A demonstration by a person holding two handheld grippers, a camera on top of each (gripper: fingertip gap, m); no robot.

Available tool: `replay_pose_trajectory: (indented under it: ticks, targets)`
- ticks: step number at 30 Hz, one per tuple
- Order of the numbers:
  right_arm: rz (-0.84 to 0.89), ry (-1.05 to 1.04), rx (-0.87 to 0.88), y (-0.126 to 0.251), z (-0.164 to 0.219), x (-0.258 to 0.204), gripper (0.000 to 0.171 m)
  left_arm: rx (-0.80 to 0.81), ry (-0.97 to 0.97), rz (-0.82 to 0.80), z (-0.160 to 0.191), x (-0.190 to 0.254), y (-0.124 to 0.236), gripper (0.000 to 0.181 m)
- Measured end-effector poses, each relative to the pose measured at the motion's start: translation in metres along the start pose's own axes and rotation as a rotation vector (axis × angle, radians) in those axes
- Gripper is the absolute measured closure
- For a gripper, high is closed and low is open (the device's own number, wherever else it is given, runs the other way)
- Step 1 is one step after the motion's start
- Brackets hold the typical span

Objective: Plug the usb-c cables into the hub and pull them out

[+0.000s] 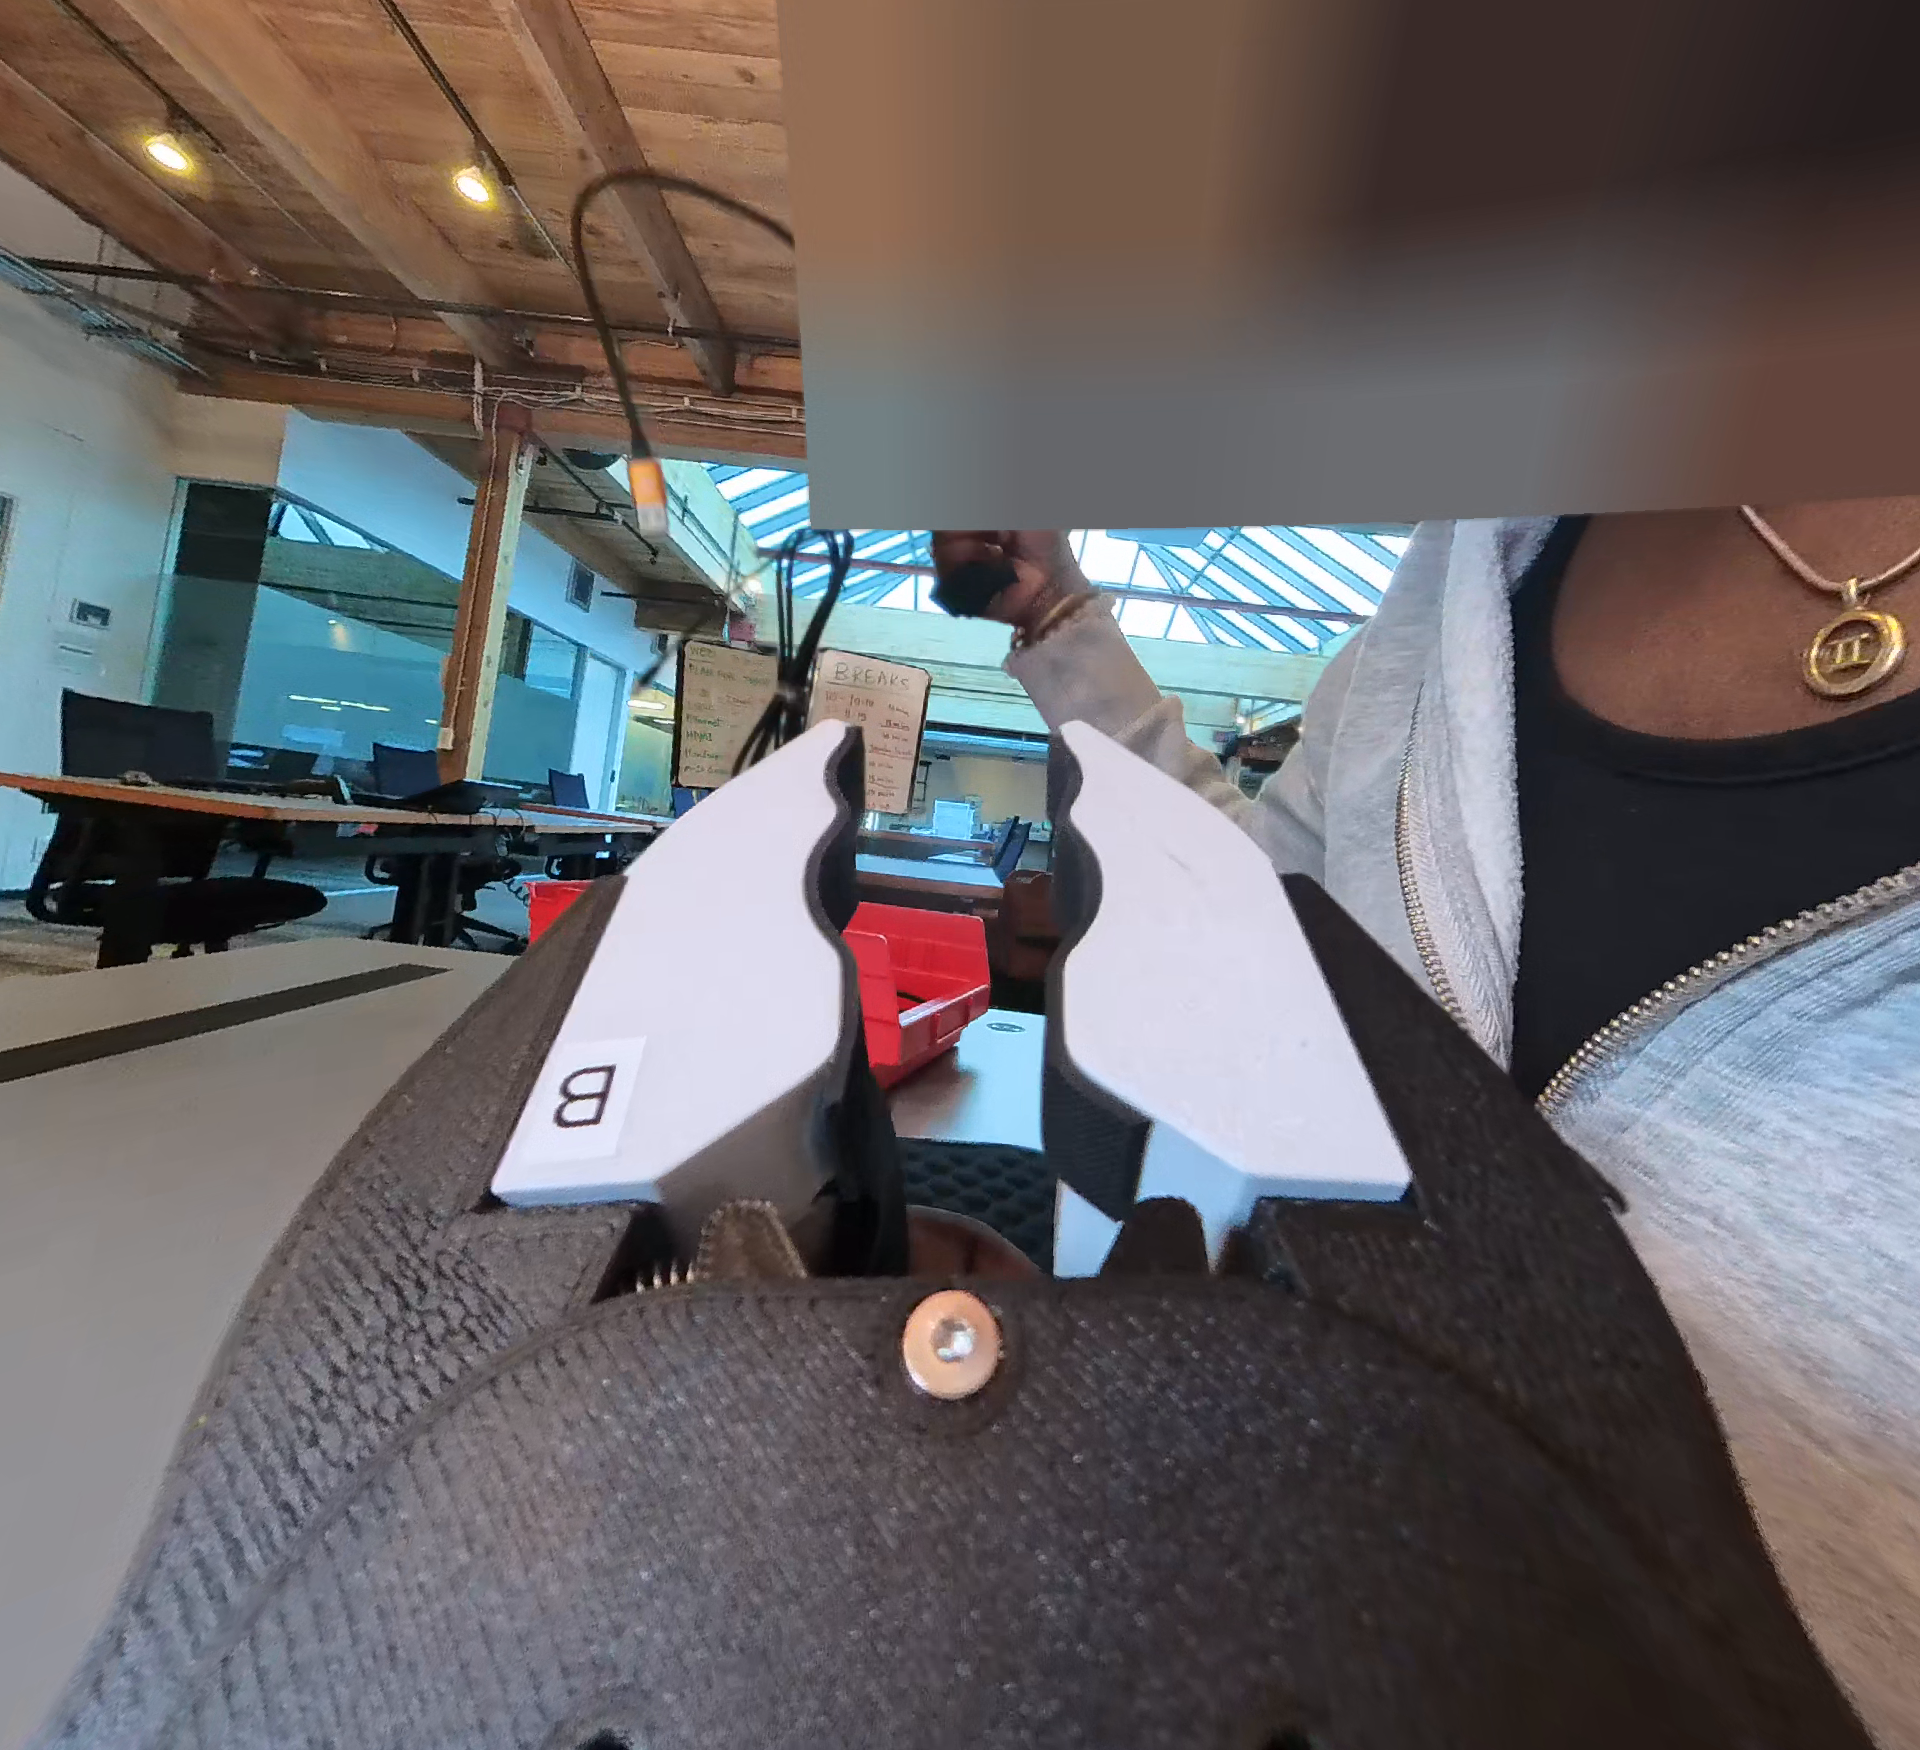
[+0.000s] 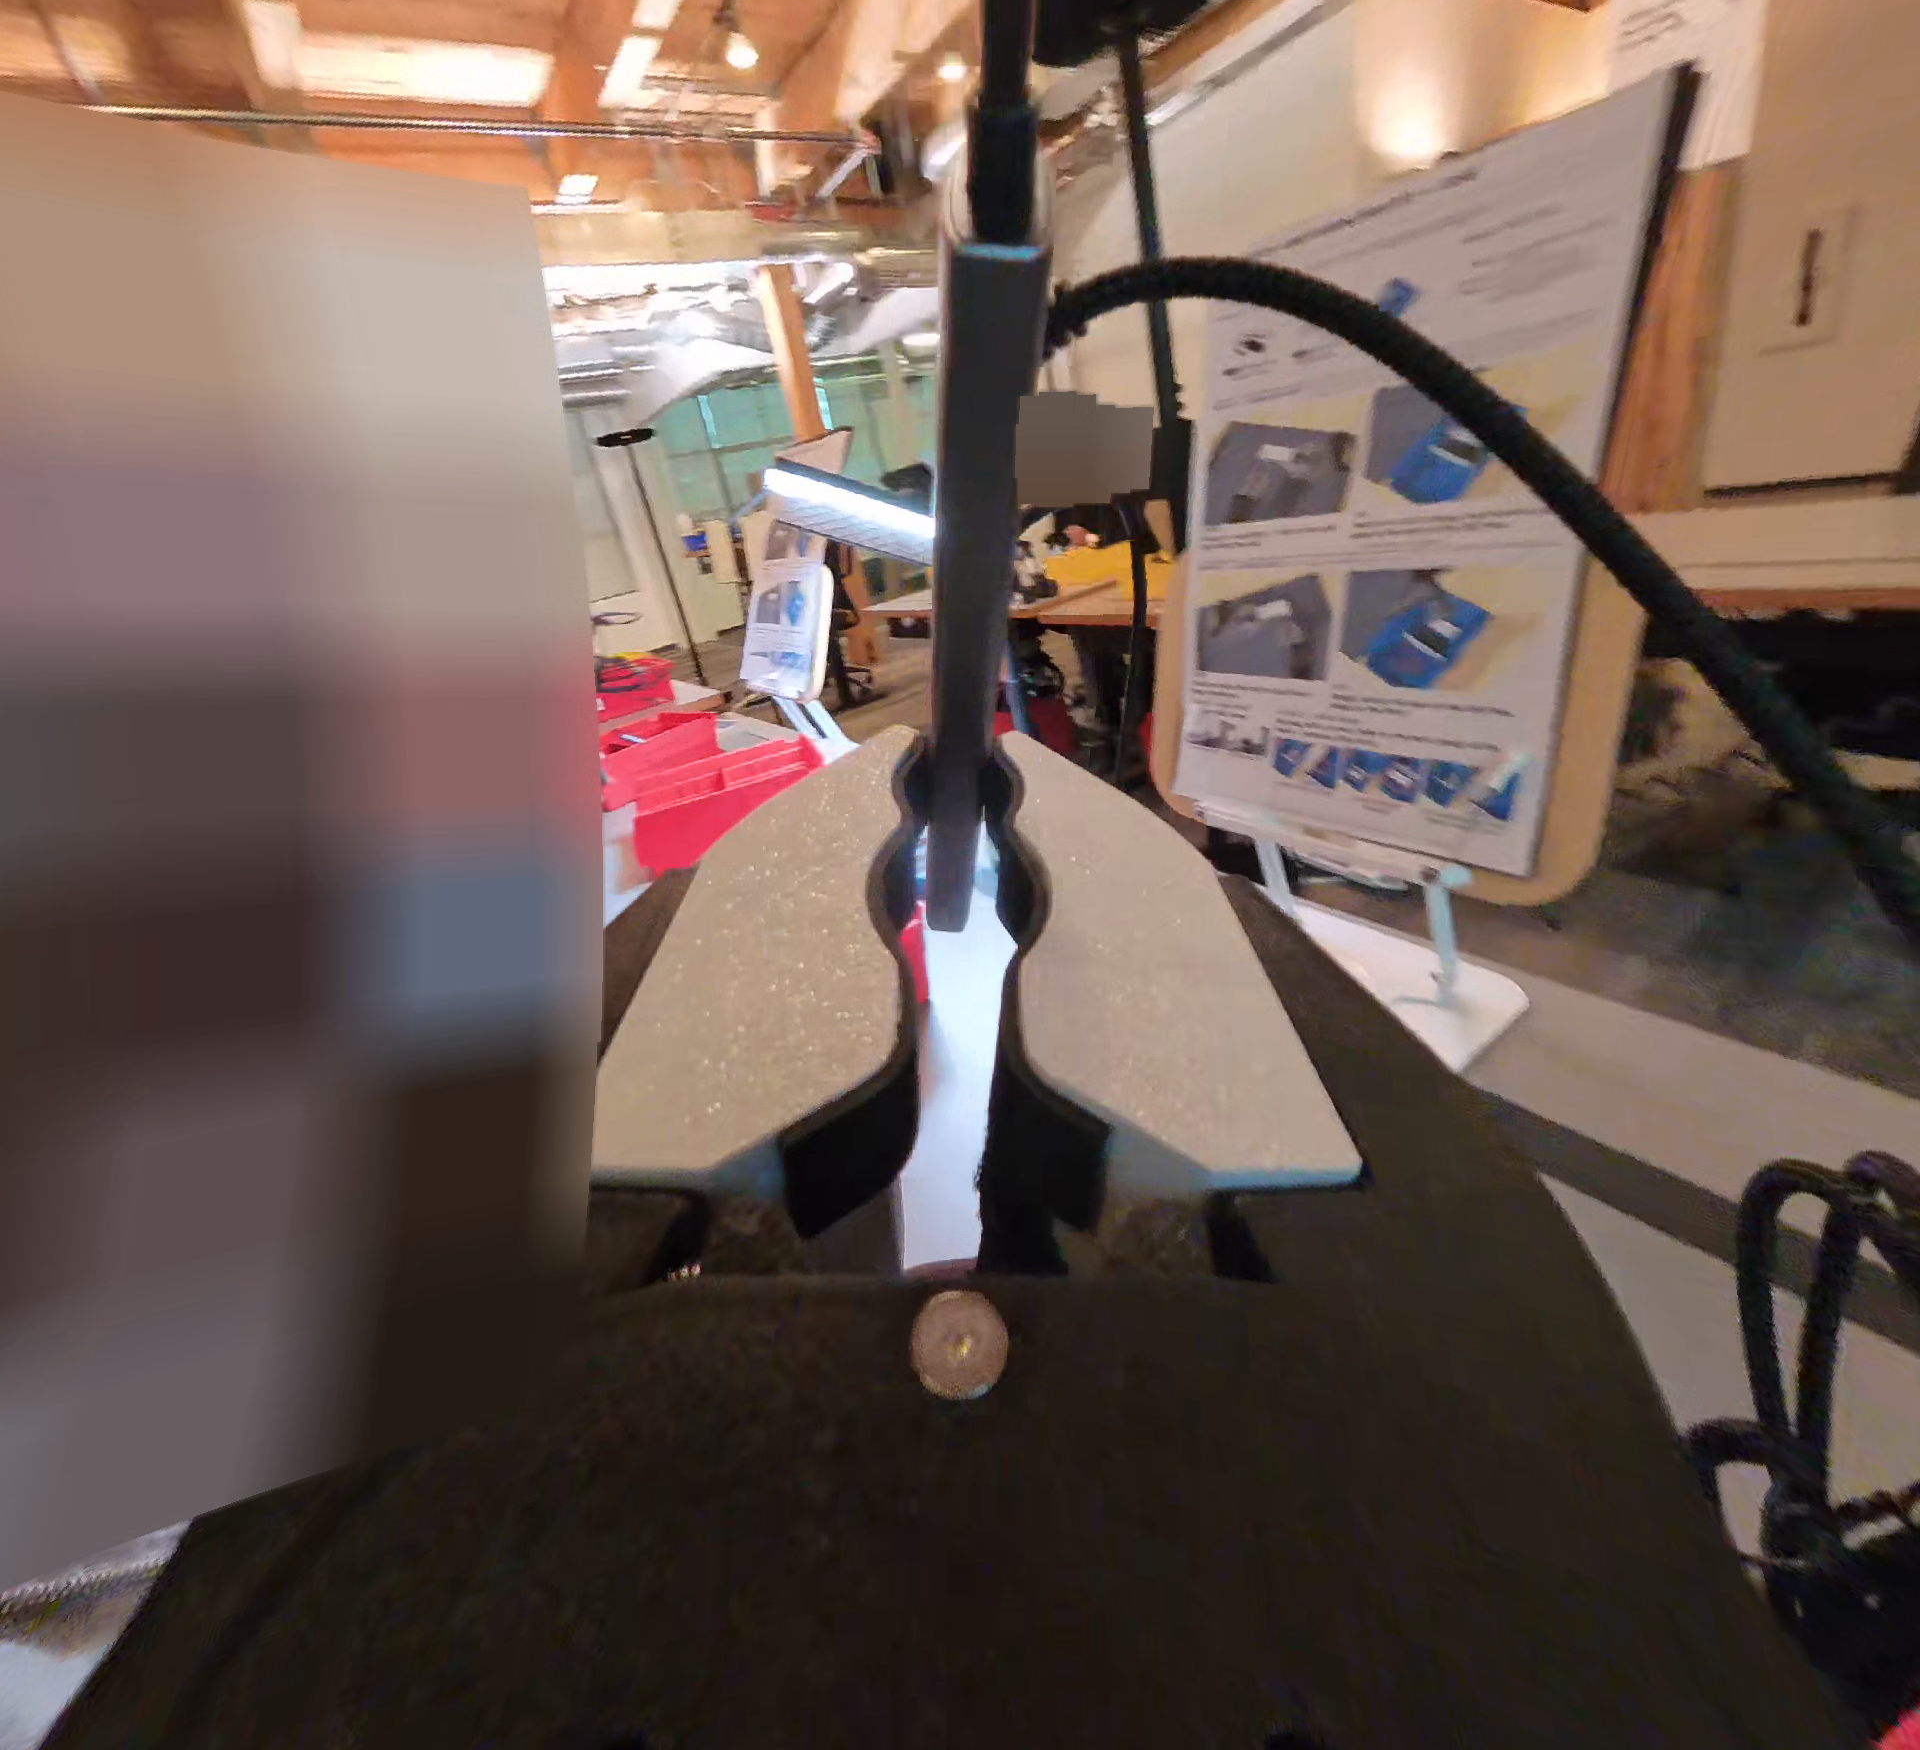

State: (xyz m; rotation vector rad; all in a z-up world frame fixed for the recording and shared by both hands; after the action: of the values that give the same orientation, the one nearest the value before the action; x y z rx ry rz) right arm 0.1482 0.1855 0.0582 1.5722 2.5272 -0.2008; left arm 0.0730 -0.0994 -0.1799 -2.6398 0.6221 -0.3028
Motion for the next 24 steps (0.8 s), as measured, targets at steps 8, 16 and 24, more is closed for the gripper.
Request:
replay_pose_trajectory:
  ticks: [8, 16, 24]
  targets:
    - [-0.071, -0.270, 0.273, 0.073, 0.022, 0.048, 0.161, -0.074, -0.018, -0.013, 0.011, -0.001, -0.005, 0.147]
    - [0.264, -0.464, 0.295, 0.132, 0.114, 0.133, 0.162, -0.164, -0.040, -0.008, 0.025, 0.001, -0.012, 0.147]
    - [0.714, -0.499, -0.522, 0.125, 0.268, 0.169, 0.161, -0.143, -0.034, -0.056, 0.021, -0.007, -0.009, 0.147]
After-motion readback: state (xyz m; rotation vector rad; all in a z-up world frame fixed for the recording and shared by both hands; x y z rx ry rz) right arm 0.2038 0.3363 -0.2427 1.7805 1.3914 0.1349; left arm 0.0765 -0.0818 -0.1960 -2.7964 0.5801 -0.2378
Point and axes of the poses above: each gripper's, where its closed fingertips meet, y back along the fingers, z out of its underside, x = y × z across the jaws, the point moved 2 cm from there along y, back along the fingers, and after that the axes turned 11 degrees about -x, right-handed, at the moved point
